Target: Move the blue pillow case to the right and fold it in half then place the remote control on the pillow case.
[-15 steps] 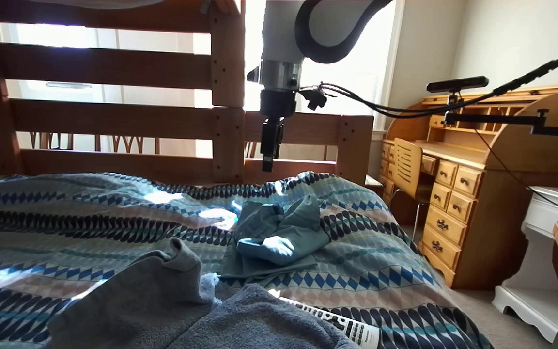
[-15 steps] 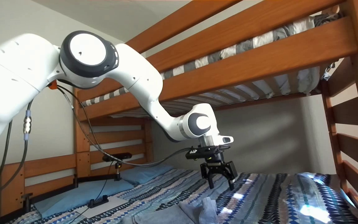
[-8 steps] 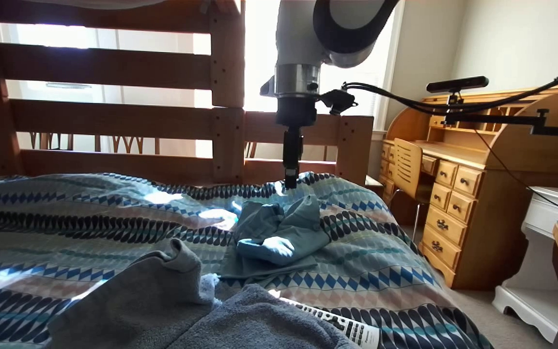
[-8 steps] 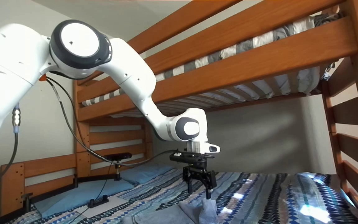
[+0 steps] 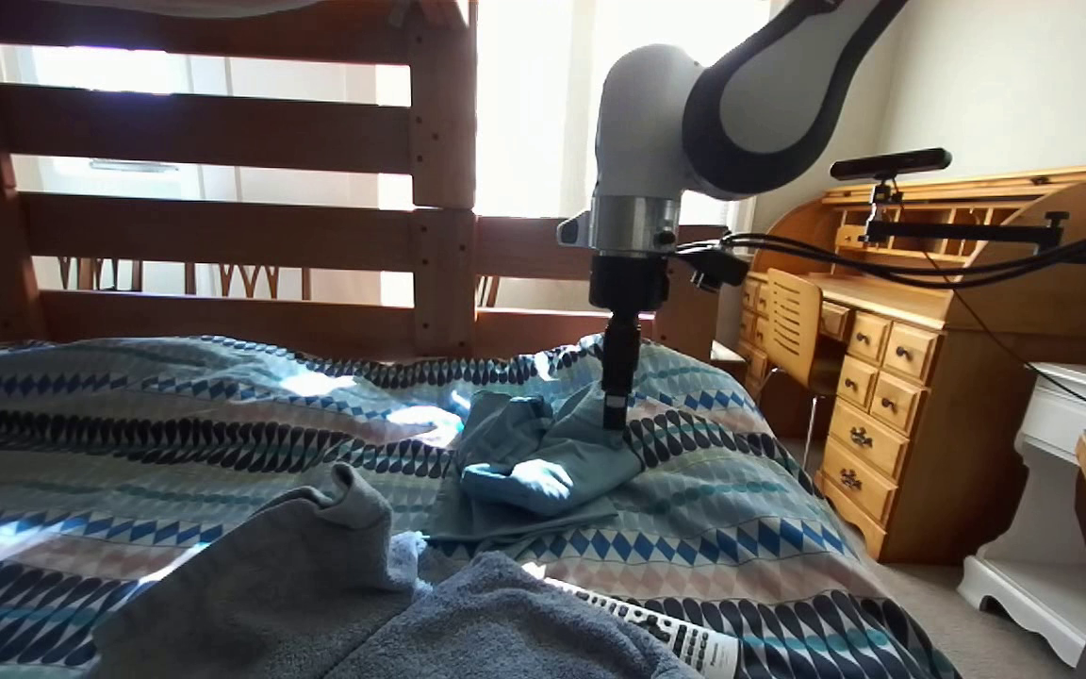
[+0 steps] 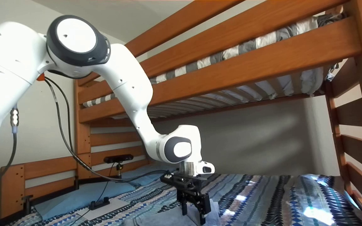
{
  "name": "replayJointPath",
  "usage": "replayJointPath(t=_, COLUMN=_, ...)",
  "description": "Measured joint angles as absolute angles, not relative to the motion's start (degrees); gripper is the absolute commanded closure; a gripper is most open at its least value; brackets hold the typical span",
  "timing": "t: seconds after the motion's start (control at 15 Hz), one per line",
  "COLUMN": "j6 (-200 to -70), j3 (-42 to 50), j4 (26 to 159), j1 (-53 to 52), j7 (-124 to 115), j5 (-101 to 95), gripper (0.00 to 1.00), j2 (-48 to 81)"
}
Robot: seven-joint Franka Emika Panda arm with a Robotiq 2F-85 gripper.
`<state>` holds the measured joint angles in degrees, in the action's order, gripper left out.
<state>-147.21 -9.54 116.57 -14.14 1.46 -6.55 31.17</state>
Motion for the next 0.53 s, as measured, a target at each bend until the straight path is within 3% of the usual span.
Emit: replayJointPath(t=0.53, j6=-152.5, j3=-7.4, j4=121.4, j1=-16.9, j7=-1.8, j5=-7.1, gripper=0.0, j2=31.1)
